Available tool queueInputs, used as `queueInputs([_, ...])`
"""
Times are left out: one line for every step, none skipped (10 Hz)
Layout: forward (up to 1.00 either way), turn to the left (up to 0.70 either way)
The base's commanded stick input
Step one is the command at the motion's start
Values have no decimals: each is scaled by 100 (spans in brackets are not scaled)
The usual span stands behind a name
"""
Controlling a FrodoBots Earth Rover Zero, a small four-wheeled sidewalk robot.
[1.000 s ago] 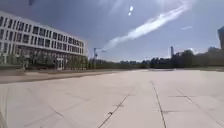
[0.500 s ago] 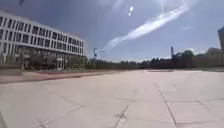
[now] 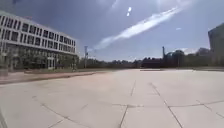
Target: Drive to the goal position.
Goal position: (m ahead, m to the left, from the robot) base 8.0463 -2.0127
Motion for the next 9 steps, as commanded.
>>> queueInputs([70, -1])
queueInputs([70, -1])
queueInputs([70, -1])
queueInputs([70, -1])
queueInputs([70, -1])
queueInputs([70, -1])
queueInputs([70, -1])
queueInputs([70, -2])
queueInputs([70, -9])
